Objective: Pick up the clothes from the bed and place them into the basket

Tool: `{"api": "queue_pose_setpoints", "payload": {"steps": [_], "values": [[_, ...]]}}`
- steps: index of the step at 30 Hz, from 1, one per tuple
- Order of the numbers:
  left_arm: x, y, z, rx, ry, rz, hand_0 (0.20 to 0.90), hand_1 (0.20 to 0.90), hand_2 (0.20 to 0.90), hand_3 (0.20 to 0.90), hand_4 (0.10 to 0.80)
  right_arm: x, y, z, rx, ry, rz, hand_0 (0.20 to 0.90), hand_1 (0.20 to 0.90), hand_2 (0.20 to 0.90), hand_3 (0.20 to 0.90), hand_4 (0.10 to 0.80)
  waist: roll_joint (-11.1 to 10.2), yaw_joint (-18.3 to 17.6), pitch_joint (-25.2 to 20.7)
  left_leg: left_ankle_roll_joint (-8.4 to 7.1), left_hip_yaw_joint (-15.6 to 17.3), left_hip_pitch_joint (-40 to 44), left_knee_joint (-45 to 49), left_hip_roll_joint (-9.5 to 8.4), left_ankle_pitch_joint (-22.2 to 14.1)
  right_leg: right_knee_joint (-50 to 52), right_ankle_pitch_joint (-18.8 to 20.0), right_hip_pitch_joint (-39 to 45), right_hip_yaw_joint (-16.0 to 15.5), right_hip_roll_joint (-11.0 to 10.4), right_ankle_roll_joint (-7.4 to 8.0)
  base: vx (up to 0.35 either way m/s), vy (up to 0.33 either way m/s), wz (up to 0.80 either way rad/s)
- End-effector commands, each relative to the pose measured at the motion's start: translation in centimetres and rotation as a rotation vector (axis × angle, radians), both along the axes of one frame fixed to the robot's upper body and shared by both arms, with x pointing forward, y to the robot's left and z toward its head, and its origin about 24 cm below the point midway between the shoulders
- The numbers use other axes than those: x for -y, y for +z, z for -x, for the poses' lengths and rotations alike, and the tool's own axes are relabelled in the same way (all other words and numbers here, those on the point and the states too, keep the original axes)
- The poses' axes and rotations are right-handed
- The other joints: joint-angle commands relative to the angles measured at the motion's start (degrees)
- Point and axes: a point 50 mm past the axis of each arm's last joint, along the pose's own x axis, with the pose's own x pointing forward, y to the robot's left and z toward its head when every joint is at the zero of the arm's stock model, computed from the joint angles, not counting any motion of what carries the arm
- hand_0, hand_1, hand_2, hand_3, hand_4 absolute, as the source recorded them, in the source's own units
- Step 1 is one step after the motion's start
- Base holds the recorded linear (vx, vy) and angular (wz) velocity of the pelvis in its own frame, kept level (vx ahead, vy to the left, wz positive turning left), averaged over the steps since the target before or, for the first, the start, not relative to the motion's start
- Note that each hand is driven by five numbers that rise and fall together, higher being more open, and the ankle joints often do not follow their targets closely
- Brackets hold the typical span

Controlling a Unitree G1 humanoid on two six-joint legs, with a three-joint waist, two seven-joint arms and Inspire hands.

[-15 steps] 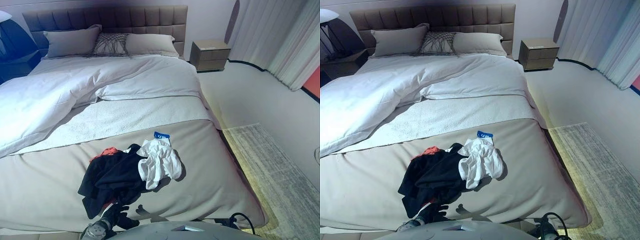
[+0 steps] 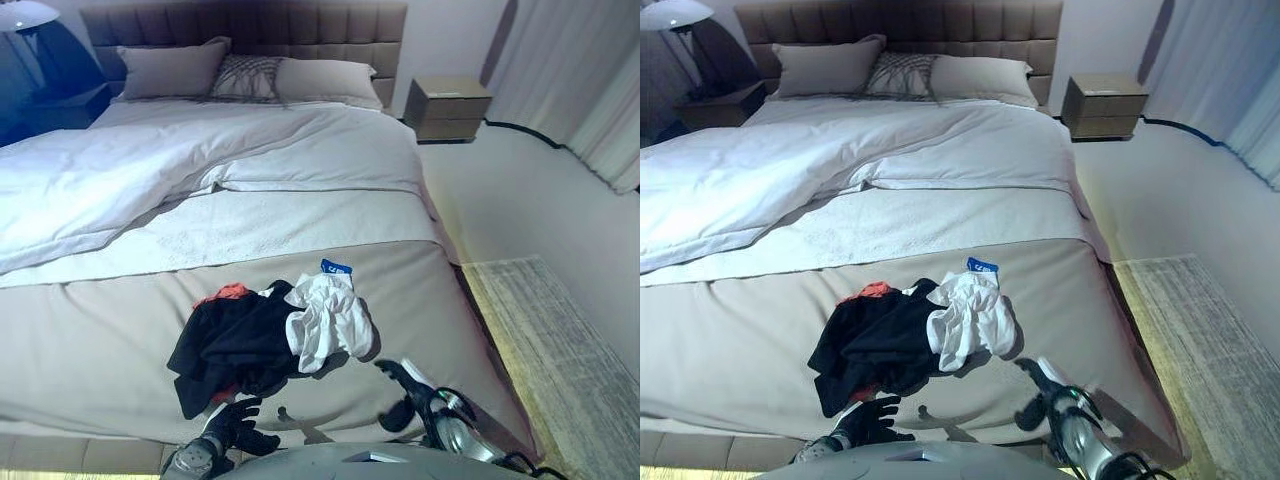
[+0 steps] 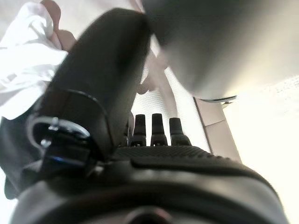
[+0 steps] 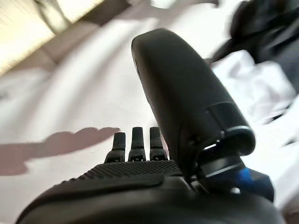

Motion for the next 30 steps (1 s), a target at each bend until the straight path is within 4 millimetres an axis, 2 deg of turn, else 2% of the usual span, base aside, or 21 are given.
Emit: {"api": "queue_pose_setpoints", "payload": {"steps": [1, 5, 7, 10, 12, 13, 14, 17, 19, 22, 25, 30], "values": [[0.2, 0.5, -2.0, 0.055, -0.012, -0.009, 0.900, 0.900, 0.900, 0.900, 0.800, -2.1, 4.3, -5.8, 0.255, 0.106, -0.062, 0.900, 0.900, 0.900, 0.900, 0.800, -1.42, 2.59, 2.71, 2.02, 1.34, 1.64, 0.34, -2.45, -6.02, 4.48, 1.49, -3.31, -1.89, -2.72, 2.69, 0.060, -0.014, 0.21], [-0.1, 0.4, -1.5, 0.046, -0.002, -0.019, 0.900, 0.900, 0.900, 0.900, 0.800, -2.6, 5.5, -7.6, 0.332, 0.110, -0.039, 0.900, 0.900, 0.900, 0.900, 0.800, -1.43, 4.35, 3.38, 2.04, 0.81, 0.65, 0.34, -2.57, -5.66, 4.76, 1.36, -3.94, -3.18, -2.96, 2.50, 0.080, -0.019, 0.24], [-0.8, 0.4, -1.2, 0.039, 0.020, -0.027, 0.900, 0.900, 0.900, 0.900, 0.800, -2.6, 7.0, -9.8, 0.413, 0.075, 0.013, 0.900, 0.900, 0.900, 0.900, 0.800, -1.23, 6.01, 4.50, 2.20, 0.46, -0.87, 0.56, -2.87, -5.21, 5.91, 0.99, -5.45, -3.98, -3.04, 2.14, 0.045, -0.018, 0.17], [-1.8, 1.0, -2.6, 0.078, 0.029, -0.040, 0.900, 0.900, 0.900, 0.900, 0.800, -1.8, 10.3, -13.8, 0.539, 0.020, 0.086, 0.900, 0.900, 0.900, 0.900, 0.800, -1.06, 7.49, 7.49, 2.52, -0.29, -5.01, 1.64, -3.10, -4.32, 8.27, 0.80, -9.75, -4.31, -3.00, 1.47, -0.153, -0.059, 0.23], [-2.2, 1.3, -3.3, 0.095, 0.032, -0.048, 0.900, 0.900, 0.900, 0.900, 0.800, -1.3, 11.7, -15.2, 0.597, -0.013, 0.125, 0.900, 0.900, 0.900, 0.900, 0.800, -0.93, 8.06, 9.05, 2.65, -0.56, -6.71, 2.13, -3.11, -3.94, 9.25, 0.88, -11.49, -4.59, -3.01, 1.30, -0.201, -0.066, 0.16], [-2.8, 1.8, -4.3, 0.127, 0.036, -0.054, 0.900, 0.900, 0.900, 0.900, 0.800, -0.4, 13.7, -17.1, 0.668, -0.080, 0.178, 0.900, 0.900, 0.900, 0.900, 0.800, -0.51, 8.80, 11.64, 2.76, -1.04, -9.33, 3.36, -3.09, -3.58, 10.73, 1.03, -13.91, -4.94, -3.02, 1.06, -0.197, -0.084, 0.19], [-3.1, 2.0, -4.7, 0.140, 0.045, -0.057, 0.900, 0.900, 0.900, 0.900, 0.800, 0.1, 14.7, -17.8, 0.707, -0.116, 0.199, 0.900, 0.900, 0.900, 0.900, 0.800, -0.25, 9.17, 12.82, 2.81, -1.17, -10.55, 4.11, -3.12, -3.47, 11.41, 1.06, -14.89, -5.18, -3.02, 0.93, -0.166, -0.079, 0.18], [-3.3, 2.4, -5.4, 0.166, 0.049, -0.055, 0.900, 0.900, 0.900, 0.900, 0.800, 0.7, 16.1, -18.9, 0.754, -0.156, 0.227, 0.900, 0.900, 0.900, 0.900, 0.800, 0.46, 9.71, 14.71, 2.77, -1.38, -12.83, 5.75, -3.28, -3.31, 12.64, 0.90, -16.42, -5.77, -3.12, 0.67, -0.077, -0.018, 0.16], [-3.3, 2.8, -6.3, 0.198, 0.039, -0.058, 0.900, 0.900, 0.900, 0.900, 0.800, 2.7, 17.9, -19.9, 0.788, -0.227, 0.291, 0.900, 0.900, 0.900, 0.900, 0.800, 1.76, 10.80, 17.44, 2.76, -2.04, -16.29, 8.72, -3.96, -3.32, 14.60, 0.82, -18.79, -6.64, -3.72, 0.27, -0.034, -0.025, 0.20], [-3.4, 3.4, -7.3, 0.243, 0.044, -0.058, 0.900, 0.900, 0.900, 0.900, 0.800, 3.5, 19.7, -20.9, 0.804, -0.271, 0.340, 0.900, 0.900, 0.900, 0.900, 0.800, 2.21, 11.88, 20.15, 2.93, -2.66, -21.73, 13.59, -4.98, -3.90, 17.73, 0.82, -23.24, -7.07, -4.70, -0.13, -0.051, -0.062, 0.05], [-3.1, 3.8, -8.3, 0.270, 0.039, -0.051, 0.900, 0.900, 0.900, 0.900, 0.800, 4.2, 21.1, -21.7, 0.790, -0.303, 0.357, 0.900, 0.900, 0.900, 0.900, 0.800, 3.37, 12.69, 21.38, 3.24, -3.26, -26.46, 17.04, -5.73, -3.85, 21.26, 0.74, -27.75, -7.65, -5.84, -0.65, -0.061, -0.001, 0.07], [-2.3, 3.9, -8.6, 0.293, 0.029, -0.032, 0.900, 0.900, 0.900, 0.900, 0.800, 5.1, 23.0, -22.5, 0.788, -0.301, 0.373, 0.900, 0.900, 0.900, 0.900, 0.800, 6.01, 13.38, 22.72, 3.52, -4.01, -30.68, 21.93, -6.72, -4.62, 27.07, -1.11, -32.38, -7.59, -7.19, -1.87, -0.012, 0.071, 0.08]]}}
